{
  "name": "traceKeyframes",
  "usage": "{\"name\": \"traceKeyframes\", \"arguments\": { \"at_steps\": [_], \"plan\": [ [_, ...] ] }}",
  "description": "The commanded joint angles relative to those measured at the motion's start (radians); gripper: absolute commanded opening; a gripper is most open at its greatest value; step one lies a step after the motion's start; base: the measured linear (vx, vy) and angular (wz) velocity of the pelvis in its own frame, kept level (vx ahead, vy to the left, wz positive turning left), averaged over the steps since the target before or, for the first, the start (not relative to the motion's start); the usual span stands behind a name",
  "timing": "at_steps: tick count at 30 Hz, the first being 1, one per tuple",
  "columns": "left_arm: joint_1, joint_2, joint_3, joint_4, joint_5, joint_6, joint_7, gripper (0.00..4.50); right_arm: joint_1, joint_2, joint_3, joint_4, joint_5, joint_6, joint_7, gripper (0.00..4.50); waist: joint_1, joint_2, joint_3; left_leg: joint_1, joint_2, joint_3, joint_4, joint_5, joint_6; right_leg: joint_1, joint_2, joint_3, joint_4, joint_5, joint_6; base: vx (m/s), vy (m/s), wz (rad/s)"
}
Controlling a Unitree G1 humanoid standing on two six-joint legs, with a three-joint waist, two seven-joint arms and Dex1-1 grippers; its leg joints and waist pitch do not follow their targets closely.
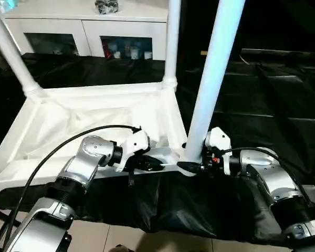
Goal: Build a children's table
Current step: Rotate leg to tighten
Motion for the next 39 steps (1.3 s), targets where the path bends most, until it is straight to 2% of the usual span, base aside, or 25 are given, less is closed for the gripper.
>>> {"name": "traceKeyframes", "arguments": {
  "at_steps": [1,6,7,8,10,11,12,13,14,15,18,19,20,23,24,26,28,29,30,31,32,33,35,36,39],
  "plan": [
    [-0.016,-0.01,0.012,-0.048,-0.023,-0.031,-0.001,0.0,0.01,0.019,0.052,-0.036,0.006,0.026,0.038,2.75,-0.004,-0.011,-0.072,0.015,0.022,0.002,-0.063,-0.219,0.067,0.05,-0.054,0.035,-0.059,-0.275,-0.219,0.0,0.0,0.0],
    [-0.022,-0.021,0.012,-0.031,-0.016,-0.035,0.032,0.0,0.028,0.032,0.058,-0.048,0.003,0.038,0.024,2.66,-0.003,-0.012,-0.072,0.015,0.022,0.001,-0.063,-0.221,0.062,0.049,-0.054,0.035,-0.06,-0.284,-0.212,0.0,0.0,0.0],
    [-0.028,-0.029,0.011,-0.023,-0.004,-0.032,0.063,0.0,0.032,0.043,0.054,-0.045,0.001,0.041,0.002,2.66,-0.002,-0.016,-0.073,0.014,0.022,0.001,-0.063,-0.218,0.063,0.05,-0.055,0.035,-0.06,-0.284,-0.211,0.0,0.0,0.0],
    [-0.029,-0.03,0.011,-0.022,-0.002,-0.031,0.068,0.0,0.032,0.045,0.053,-0.044,0.0,0.041,-0.002,2.66,-0.002,-0.013,-0.072,0.015,0.022,0.001,-0.063,-0.221,0.061,0.048,-0.055,0.035,-0.061,-0.292,-0.209,0.0,0.0,0.0],
    [-0.05,-0.049,0.014,0.007,0.033,-0.012,0.159,0.0,0.029,0.079,0.037,-0.015,-0.022,0.037,-0.087,2.66,-0.004,-0.021,-0.07,0.015,0.021,0.001,-0.064,-0.228,0.054,0.047,-0.056,0.035,-0.064,-0.315,-0.201,0.0,0.0,0.0],
    [-0.067,-0.082,0.032,0.03,0.043,0.011,0.248,0.0,0.011,0.121,0.021,0.042,-0.066,0.024,-0.223,2.66,-0.005,-0.018,-0.069,0.016,0.019,0.001,-0.065,-0.232,0.048,0.046,-0.057,0.035,-0.067,-0.345,-0.191,0.0,0.0,0.0],
    [-0.069,-0.085,0.034,0.031,0.044,0.013,0.255,0.0,0.01,0.124,0.02,0.046,-0.07,0.022,-0.234,2.66,-0.007,-0.017,-0.067,0.016,0.018,0.001,-0.065,-0.238,0.042,0.043,-0.057,0.035,-0.069,-0.362,-0.186,0.0,0.0,0.0],
    [-0.081,-0.118,0.043,0.045,0.057,0.035,0.334,0.0,-0.016,0.175,-0.004,0.113,-0.111,0.01,-0.399,2.66,-0.011,-0.012,-0.065,0.02,0.016,-0.002,-0.067,-0.261,0.022,0.042,-0.058,0.033,-0.074,-0.412,-0.174,0.0,0.0,0.0],
    [-0.084,-0.127,0.043,0.048,0.063,0.04,0.357,0.0,-0.026,0.192,-0.014,0.135,-0.12,0.015,-0.453,2.65,-0.021,-0.015,-0.061,0.022,0.014,-0.004,-0.071,-0.292,0.005,0.04,-0.056,0.031,-0.08,-0.462,-0.157,0.0,0.0,0.0],
    [-0.088,-0.146,0.044,0.051,0.067,0.054,0.387,0.0,-0.041,0.22,-0.026,0.165,-0.127,0.022,-0.526,2.65,-0.028,-0.015,-0.063,0.023,0.011,-0.007,-0.07,-0.306,0.001,0.043,-0.057,0.028,-0.083,-0.49,-0.142,0.0,0.0,0.0],
    [-0.097,-0.195,0.039,0.063,0.079,0.08,0.454,0.0,-0.076,0.282,-0.046,0.226,-0.145,0.039,-0.682,2.64,-0.04,-0.009,-0.063,0.021,0.012,-0.009,-0.07,-0.322,0.004,0.04,-0.057,0.028,-0.087,-0.493,-0.138,0.0,0.0,0.0],
    [-0.1,-0.206,0.035,0.066,0.083,0.084,0.467,0.0,-0.085,0.298,-0.05,0.239,-0.148,0.048,-0.717,2.64,-0.045,-0.012,-0.063,0.021,0.01,-0.009,-0.071,-0.329,0.003,0.039,-0.054,0.027,-0.088,-0.483,-0.138,0.0,0.0,0.0],
    [-0.102,-0.23,0.035,0.069,0.092,0.09,0.504,0.0,-0.103,0.334,-0.065,0.262,-0.147,0.059,-0.772,2.64,-0.049,-0.004,-0.064,0.021,0.01,-0.009,-0.07,-0.332,0.007,0.039,-0.054,0.028,-0.086,-0.467,-0.143,0.0,0.0,0.0],
    [-0.108,-0.258,0.027,0.079,0.098,0.084,0.526,0.0,-0.128,0.381,-0.072,0.294,-0.154,0.031,-0.806,2.64,-0.053,-0.013,-0.066,0.02,0.01,-0.006,-0.068,-0.324,0.018,0.039,-0.054,0.03,-0.087,-0.434,-0.156,0.0,0.0,0.0],
    [-0.109,-0.261,0.024,0.082,0.101,0.079,0.523,0.0,-0.135,0.391,-0.078,0.302,-0.147,0.022,-0.802,2.64,-0.052,-0.011,-0.067,0.018,0.009,-0.007,-0.069,-0.319,0.02,0.042,-0.054,0.03,-0.083,-0.427,-0.158,0.0,0.0,0.0],
    [-0.109,-0.261,0.02,0.078,0.104,0.072,0.515,0.0,-0.14,0.397,-0.085,0.306,-0.133,0.015,-0.79,3.34,-0.049,-0.012,-0.068,0.015,0.012,-0.006,-0.069,-0.298,0.031,0.044,-0.055,0.032,-0.078,-0.383,-0.171,0.0,0.0,0.0],
    [-0.097,-0.244,0.016,0.051,0.09,0.057,0.471,0.0,-0.148,0.378,-0.068,0.312,-0.146,0.012,-0.768,3.37,-0.05,-0.02,-0.069,0.014,0.012,-0.004,-0.069,-0.289,0.037,0.046,-0.055,0.032,-0.077,-0.368,-0.178,0.0,0.0,0.0],
    [-0.092,-0.237,0.013,0.042,0.087,0.05,0.458,0.0,-0.151,0.371,-0.063,0.318,-0.152,0.005,-0.769,3.45,-0.048,-0.015,-0.068,0.013,0.012,-0.005,-0.069,-0.282,0.038,0.046,-0.056,0.033,-0.074,-0.362,-0.182,0.0,0.0,0.0],
    [-0.09,-0.235,0.012,0.04,0.087,0.049,0.454,0.0,-0.151,0.369,-0.062,0.319,-0.152,0.004,-0.768,3.45,-0.048,-0.015,-0.068,0.014,0.013,-0.005,-0.069,-0.282,0.038,0.045,-0.056,0.033,-0.075,-0.362,-0.183,0.0,0.0,0.0],
    [-0.075,-0.213,0.007,0.022,0.081,0.046,0.418,0.0,-0.153,0.352,-0.063,0.321,-0.149,-0.009,-0.749,3.73,-0.048,-0.015,-0.069,0.015,0.013,-0.005,-0.069,-0.284,0.038,0.046,-0.057,0.033,-0.074,-0.36,-0.185,0.0,0.0,0.0],
    [-0.064,-0.201,0.007,0.011,0.075,0.034,0.392,0.0,-0.152,0.343,-0.063,0.321,-0.152,-0.019,-0.735,3.78,-0.048,-0.007,-0.069,0.012,0.013,-0.006,-0.069,-0.28,0.039,0.05,-0.058,0.033,-0.071,-0.352,-0.187,0.0,0.0,0.0],
    [-0.056,-0.194,0.008,0.005,0.071,0.026,0.375,0.0,-0.151,0.337,-0.064,0.321,-0.155,-0.025,-0.727,3.78,-0.052,-0.01,-0.069,0.008,0.013,-0.006,-0.07,-0.279,0.041,0.05,-0.057,0.033,-0.072,-0.345,-0.186,0.0,0.0,0.0],
    [-0.045,-0.185,0.01,-0.01,0.06,0.028,0.35,0.0,-0.148,0.324,-0.063,0.317,-0.159,-0.036,-0.703,3.78,-0.051,-0.011,-0.072,0.015,0.014,-0.003,-0.066,-0.263,0.046,0.048,-0.057,0.035,-0.069,-0.303,-0.203,0.0,0.0,0.0],
    [-0.037,-0.17,0.011,-0.017,0.052,0.018,0.323,0.0,-0.145,0.304,-0.06,0.312,-0.165,-0.044,-0.677,3.78,-0.051,-0.012,-0.072,0.015,0.015,-0.002,-0.066,-0.26,0.048,0.048,-0.056,0.035,-0.067,-0.295,-0.208,0.0,0.0,0.0],
    [-0.023,-0.128,0.017,-0.023,0.032,-0.018,0.253,0.0,-0.117,0.236,-0.039,0.254,-0.149,-0.083,-0.527,3.78,-0.049,-0.012,-0.075,0.009,0.014,-0.001,-0.063,-0.224,0.068,0.057,-0.053,0.035,-0.059,-0.229,-0.223,0.0,0.0,0.0]
  ]
}}
